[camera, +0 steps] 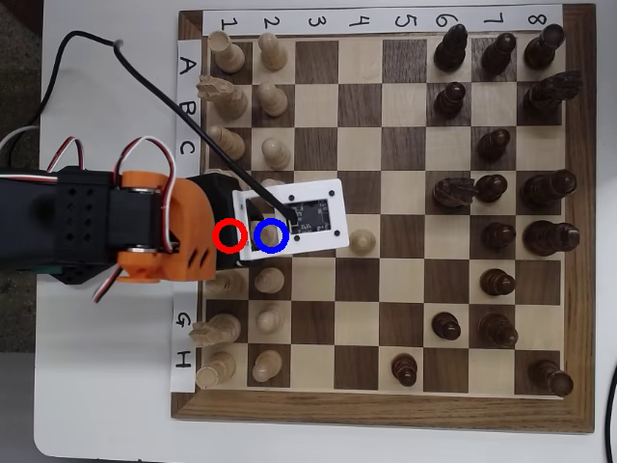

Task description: Move the piece to destination

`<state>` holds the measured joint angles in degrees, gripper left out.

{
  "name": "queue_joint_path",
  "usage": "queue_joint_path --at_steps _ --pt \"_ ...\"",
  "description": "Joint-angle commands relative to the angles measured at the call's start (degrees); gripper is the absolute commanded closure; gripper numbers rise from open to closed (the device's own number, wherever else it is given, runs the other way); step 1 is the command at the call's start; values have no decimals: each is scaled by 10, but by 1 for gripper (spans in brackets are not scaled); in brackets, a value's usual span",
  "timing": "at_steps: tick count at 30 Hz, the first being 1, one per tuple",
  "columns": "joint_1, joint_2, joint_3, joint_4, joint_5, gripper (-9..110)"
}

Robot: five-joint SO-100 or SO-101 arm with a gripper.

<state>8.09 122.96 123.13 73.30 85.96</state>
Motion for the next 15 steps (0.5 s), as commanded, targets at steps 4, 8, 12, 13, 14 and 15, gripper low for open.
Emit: queue_joint_path --at_steps 4,8,12,13,14,15 --pt "7 1 3 -13 -11 97" --pt "7 1 4 -16 -15 96" --pt "7 1 5 -20 -15 96" --pt "6 1 5 -20 -15 95" --pt "6 1 5 -21 -15 95" --pt "6 1 5 -22 -17 95"
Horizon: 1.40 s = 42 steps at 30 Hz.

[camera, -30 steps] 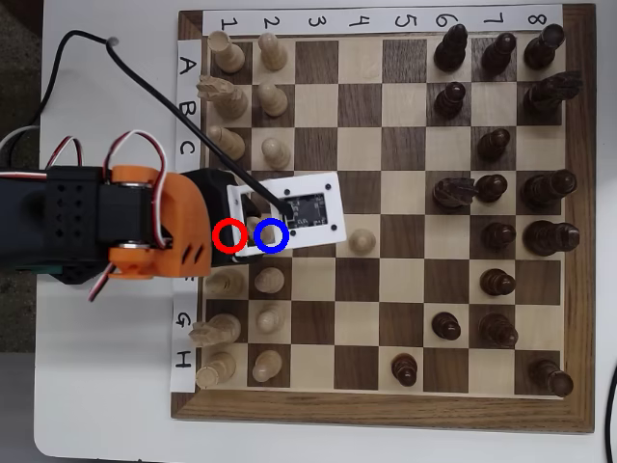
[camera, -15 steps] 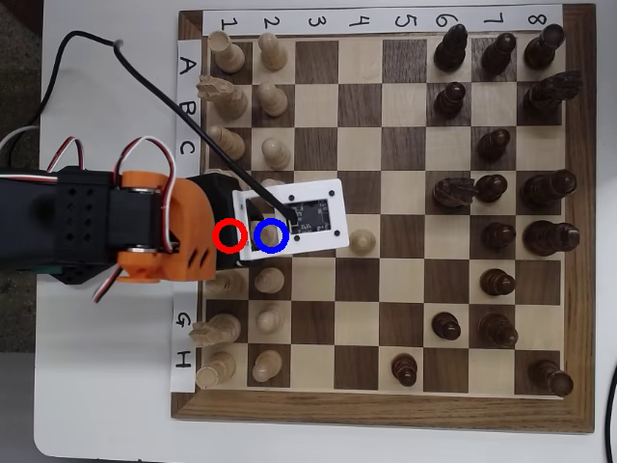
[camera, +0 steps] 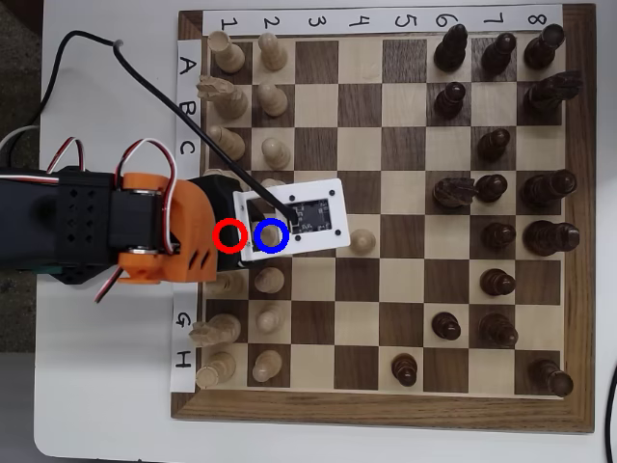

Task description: Move the piece to destination

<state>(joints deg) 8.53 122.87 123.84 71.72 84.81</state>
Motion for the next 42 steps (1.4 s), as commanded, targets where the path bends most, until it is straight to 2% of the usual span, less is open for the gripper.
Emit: queue_joint_path --at_steps 1,10,23,34,42 --pt "2 2 -2 -7 -8 94" --pt "-4 11 -4 -4 -25 79" --pt "-16 45 -19 -2 -46 75" --pt "-16 76 -136 55 -86 77" --pt "-28 155 -300 131 -181 86"
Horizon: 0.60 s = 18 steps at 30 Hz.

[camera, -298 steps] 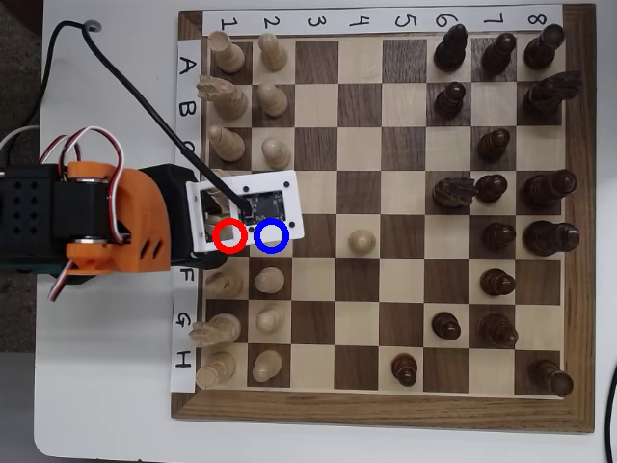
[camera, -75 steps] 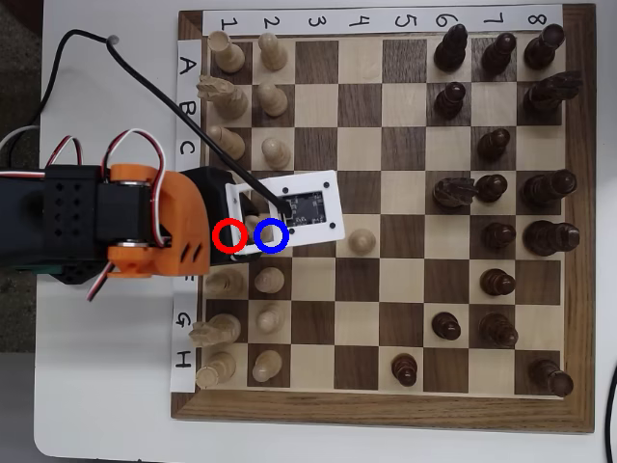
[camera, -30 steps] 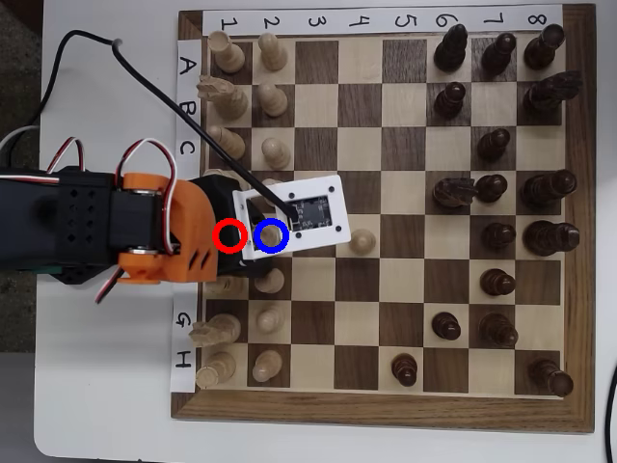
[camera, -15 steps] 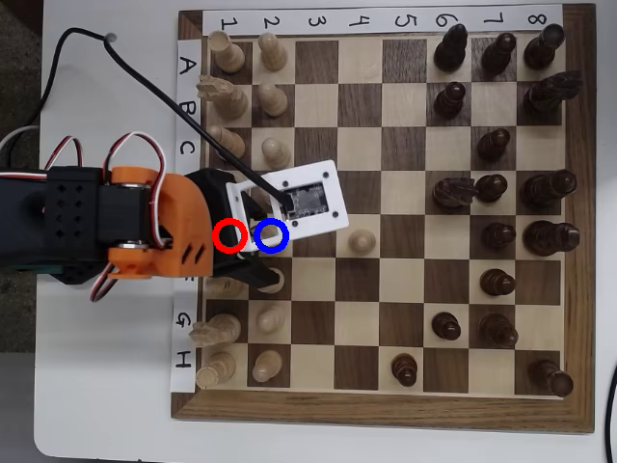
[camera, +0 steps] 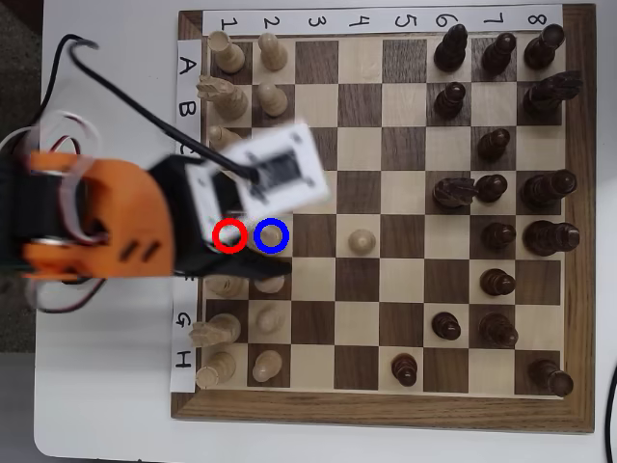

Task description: Move the piece to destination

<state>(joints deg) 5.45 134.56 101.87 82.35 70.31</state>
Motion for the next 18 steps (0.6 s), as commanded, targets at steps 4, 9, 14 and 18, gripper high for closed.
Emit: queue_joint_path --at_steps 4,9,14,18 --pt "126 63 -196 66 -172 98" --pt "406 68 -250 80 -374 101" --pt "630 91 -211 76 -512 101" --pt "773 115 -154 98 -611 101"
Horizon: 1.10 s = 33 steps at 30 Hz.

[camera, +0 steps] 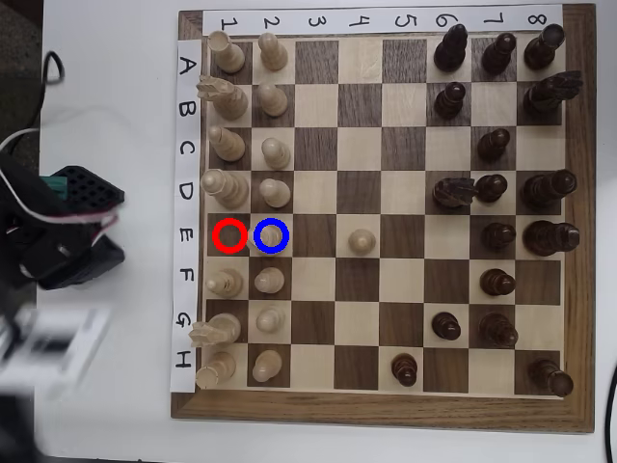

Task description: Move the piece to destination

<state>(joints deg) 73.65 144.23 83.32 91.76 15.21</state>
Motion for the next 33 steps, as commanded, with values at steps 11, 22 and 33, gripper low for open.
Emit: queue_joint_path --at_steps 11,22,33 --pt "188 133 359 -164 -140 100" --pt "237 235 608 -298 -171 100" --pt "238 347 782 -368 -171 101"
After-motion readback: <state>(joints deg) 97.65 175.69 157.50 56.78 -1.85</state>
